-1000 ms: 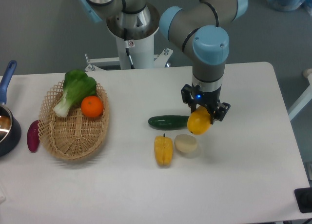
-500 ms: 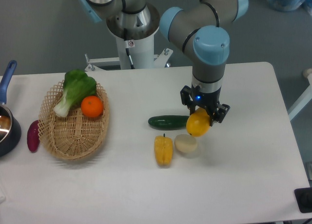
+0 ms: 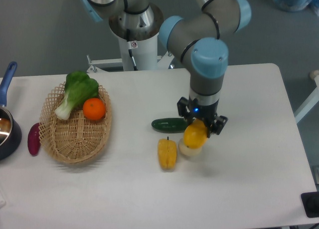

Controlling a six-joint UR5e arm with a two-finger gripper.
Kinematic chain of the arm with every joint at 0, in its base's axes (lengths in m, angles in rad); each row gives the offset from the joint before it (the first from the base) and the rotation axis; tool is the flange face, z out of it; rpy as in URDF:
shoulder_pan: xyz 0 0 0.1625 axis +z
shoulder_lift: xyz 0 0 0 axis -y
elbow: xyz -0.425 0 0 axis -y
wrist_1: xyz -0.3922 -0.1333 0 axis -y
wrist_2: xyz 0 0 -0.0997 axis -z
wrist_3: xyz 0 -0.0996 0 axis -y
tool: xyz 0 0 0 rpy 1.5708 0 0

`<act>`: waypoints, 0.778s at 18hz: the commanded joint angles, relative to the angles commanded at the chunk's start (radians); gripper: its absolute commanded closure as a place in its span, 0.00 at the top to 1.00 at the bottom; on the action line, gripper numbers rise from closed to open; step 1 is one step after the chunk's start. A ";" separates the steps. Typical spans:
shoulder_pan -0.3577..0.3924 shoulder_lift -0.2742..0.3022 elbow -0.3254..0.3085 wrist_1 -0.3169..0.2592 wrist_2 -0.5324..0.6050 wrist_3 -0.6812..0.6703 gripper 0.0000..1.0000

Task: Place the mango on the table
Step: 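Carry the mango past the yellow pepper toward the open table area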

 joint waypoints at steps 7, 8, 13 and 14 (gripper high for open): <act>-0.150 -0.095 0.065 0.049 0.000 -0.181 0.23; -0.169 -0.103 0.063 0.049 0.000 -0.192 0.25; -0.209 -0.140 0.062 0.058 -0.005 -0.194 0.28; -0.213 -0.149 0.057 0.058 -0.006 -0.192 0.31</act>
